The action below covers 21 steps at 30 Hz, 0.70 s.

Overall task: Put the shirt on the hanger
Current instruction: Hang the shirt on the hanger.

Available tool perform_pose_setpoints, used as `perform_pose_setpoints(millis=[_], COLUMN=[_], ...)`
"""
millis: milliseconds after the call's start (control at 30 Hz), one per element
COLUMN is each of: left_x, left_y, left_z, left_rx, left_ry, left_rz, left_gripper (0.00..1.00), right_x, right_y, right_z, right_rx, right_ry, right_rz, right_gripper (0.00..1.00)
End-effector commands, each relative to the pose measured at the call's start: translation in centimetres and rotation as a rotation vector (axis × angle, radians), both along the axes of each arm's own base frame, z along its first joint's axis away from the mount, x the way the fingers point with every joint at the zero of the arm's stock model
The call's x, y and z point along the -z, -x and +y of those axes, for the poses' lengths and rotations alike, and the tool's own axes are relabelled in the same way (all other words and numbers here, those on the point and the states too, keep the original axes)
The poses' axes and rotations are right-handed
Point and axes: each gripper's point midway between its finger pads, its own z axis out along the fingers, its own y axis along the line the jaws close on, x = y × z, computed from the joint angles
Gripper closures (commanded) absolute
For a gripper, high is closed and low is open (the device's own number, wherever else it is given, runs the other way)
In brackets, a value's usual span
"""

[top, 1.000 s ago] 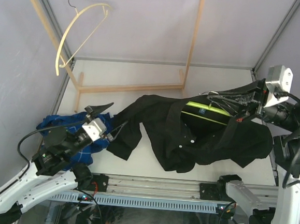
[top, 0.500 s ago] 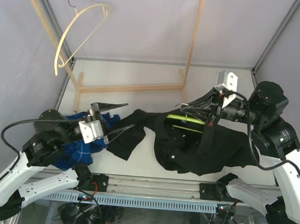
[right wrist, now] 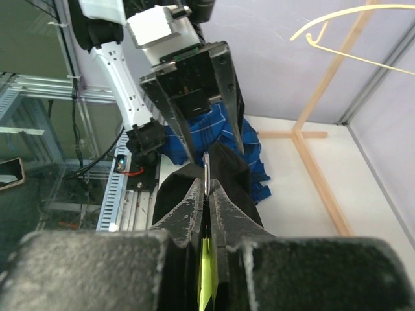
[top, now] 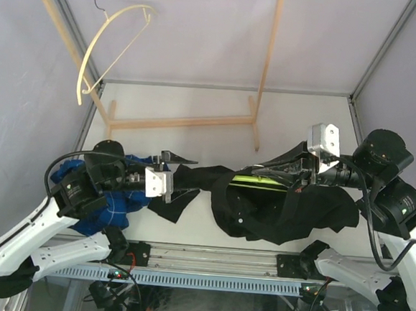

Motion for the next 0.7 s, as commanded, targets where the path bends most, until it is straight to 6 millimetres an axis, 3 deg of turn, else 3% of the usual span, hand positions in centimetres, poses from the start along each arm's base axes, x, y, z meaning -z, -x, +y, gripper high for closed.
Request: perform_pose_setpoints(millis=[0, 100, 233, 367, 667], left_x=[-2.5, -2.7, -3.1, -3.1, -2.5], left_y=[-0.2, -0.7, -0.5, -0.3, 0.1], left_z=[-0.5, -1.0, -1.6, -2.2, -2.2], left_rx=[0.015, 0.006, 0.040, 0.068, 0.092], left_ry=[0.053, 0.056, 0.056, 0.051, 0.043], left_rz=[-0.036, -0.034, -0.026, -0.015, -0.010], left_gripper=[0.38, 0.41, 0.59, 0.68, 0.67], right_x=[-1.7, -1.6, -1.3, -0.8, -0.2], right_y=[1.3, 1.6, 1.2, 0.4, -0.6], right_z=[0.6, 1.1, 2.2, 3.5, 4.8], right_rx=[-0.076, -0.088, -0.085, -0.074, -0.058], right_ry=[-0.048, -0.045, -0.036, -0.022, -0.007], right_rz=[-0.098, -0.100, -0.092, -0.077, -0.057], right_gripper=[1.00, 1.00, 1.00, 1.00, 1.00])
